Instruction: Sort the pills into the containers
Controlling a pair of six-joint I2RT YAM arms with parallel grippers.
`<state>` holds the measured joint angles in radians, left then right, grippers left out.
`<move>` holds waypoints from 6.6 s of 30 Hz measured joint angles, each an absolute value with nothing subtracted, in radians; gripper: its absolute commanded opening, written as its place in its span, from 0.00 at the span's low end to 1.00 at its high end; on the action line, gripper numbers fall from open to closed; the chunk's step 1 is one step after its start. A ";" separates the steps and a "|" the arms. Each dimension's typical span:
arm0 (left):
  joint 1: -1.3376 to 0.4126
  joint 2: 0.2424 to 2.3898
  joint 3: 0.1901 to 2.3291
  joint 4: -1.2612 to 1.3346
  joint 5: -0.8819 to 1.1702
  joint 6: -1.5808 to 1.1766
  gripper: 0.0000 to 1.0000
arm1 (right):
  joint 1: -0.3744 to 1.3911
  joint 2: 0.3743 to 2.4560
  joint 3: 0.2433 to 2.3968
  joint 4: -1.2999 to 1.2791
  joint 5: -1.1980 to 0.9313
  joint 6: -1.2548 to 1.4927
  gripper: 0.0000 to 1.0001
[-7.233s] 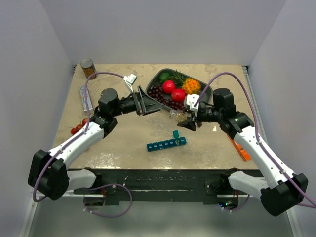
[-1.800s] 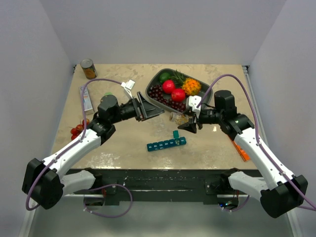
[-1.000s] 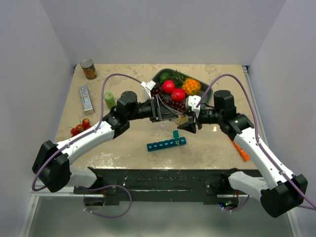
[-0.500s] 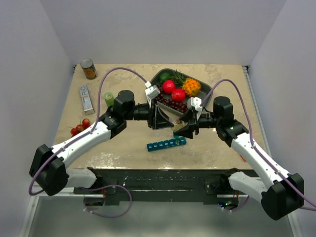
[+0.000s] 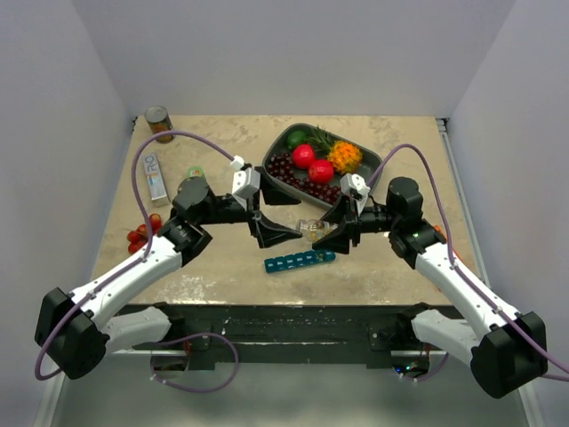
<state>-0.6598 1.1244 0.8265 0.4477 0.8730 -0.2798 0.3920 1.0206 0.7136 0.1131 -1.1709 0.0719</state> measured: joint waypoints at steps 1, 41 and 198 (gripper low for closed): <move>-0.652 1.117 0.820 0.467 0.880 -0.296 0.89 | 0.392 1.020 0.714 0.110 -1.171 0.072 0.00; -0.709 1.157 0.858 0.177 0.834 -0.003 0.21 | 0.392 1.021 0.714 0.089 -1.171 0.067 0.00; -0.725 1.235 0.596 -0.063 0.445 0.439 0.77 | 0.312 1.499 1.022 -0.570 -0.772 -0.482 0.53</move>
